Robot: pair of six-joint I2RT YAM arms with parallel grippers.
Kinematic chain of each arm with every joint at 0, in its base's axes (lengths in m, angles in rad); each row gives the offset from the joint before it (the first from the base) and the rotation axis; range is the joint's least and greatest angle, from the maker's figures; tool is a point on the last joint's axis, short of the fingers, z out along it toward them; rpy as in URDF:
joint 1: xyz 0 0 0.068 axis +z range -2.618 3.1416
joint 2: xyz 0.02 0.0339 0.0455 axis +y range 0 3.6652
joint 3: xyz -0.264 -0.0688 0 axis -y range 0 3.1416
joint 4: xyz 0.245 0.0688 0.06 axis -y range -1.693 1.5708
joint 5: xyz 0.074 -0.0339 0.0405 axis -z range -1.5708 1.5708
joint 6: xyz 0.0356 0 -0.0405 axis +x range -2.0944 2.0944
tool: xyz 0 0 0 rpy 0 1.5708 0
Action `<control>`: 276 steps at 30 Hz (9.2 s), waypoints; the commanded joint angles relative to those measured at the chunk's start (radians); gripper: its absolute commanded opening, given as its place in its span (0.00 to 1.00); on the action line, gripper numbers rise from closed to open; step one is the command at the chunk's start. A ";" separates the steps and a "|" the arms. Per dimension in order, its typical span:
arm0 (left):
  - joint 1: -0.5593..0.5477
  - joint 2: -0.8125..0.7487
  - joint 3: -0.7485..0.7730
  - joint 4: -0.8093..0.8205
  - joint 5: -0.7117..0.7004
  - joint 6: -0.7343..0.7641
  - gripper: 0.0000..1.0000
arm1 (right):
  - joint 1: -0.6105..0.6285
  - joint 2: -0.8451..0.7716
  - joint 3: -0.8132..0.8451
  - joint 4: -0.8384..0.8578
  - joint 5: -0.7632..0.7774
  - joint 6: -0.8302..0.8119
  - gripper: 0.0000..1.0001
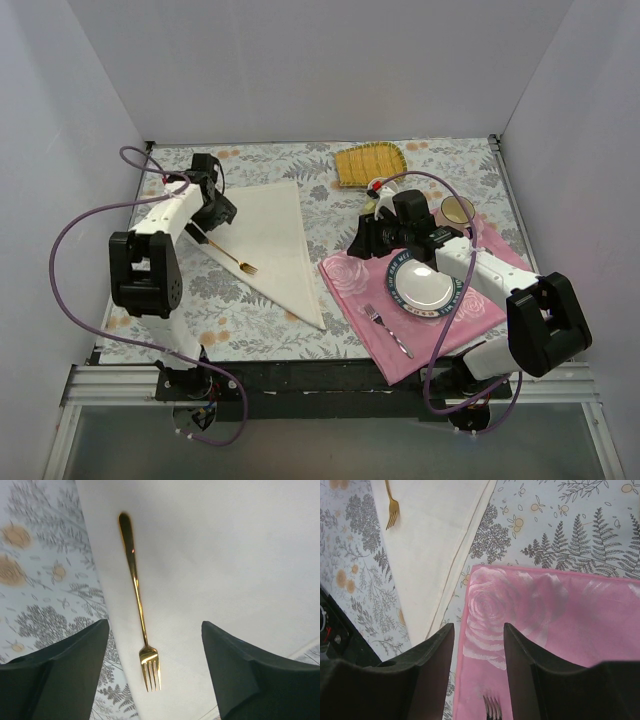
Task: Fold the napkin, place the utensils inside, and roll it up
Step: Place the utensil onto the napkin, then fold the napkin
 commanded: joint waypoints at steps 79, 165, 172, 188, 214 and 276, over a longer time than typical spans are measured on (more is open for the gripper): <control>0.212 -0.194 -0.449 0.936 0.188 0.130 0.07 | 0.032 -0.051 -0.010 -0.044 -0.189 -0.081 0.52; 0.089 -0.654 -0.731 0.588 0.520 0.201 0.57 | 0.050 -0.006 -0.010 -0.013 -0.220 -0.026 0.54; 0.086 -0.470 -0.640 0.609 0.585 0.270 0.58 | 0.055 0.012 -0.004 -0.018 -0.220 -0.028 0.55; -0.349 -0.287 -0.400 0.296 -0.268 0.222 0.52 | 0.061 0.018 -0.013 -0.001 -0.223 -0.017 0.54; -0.420 -0.259 -0.362 0.223 -0.241 0.210 0.00 | 0.064 -0.009 -0.036 0.003 -0.213 -0.008 0.55; -0.800 -0.526 -0.383 0.352 -0.013 0.455 0.40 | -0.029 -0.069 0.073 -0.352 0.104 -0.108 0.56</control>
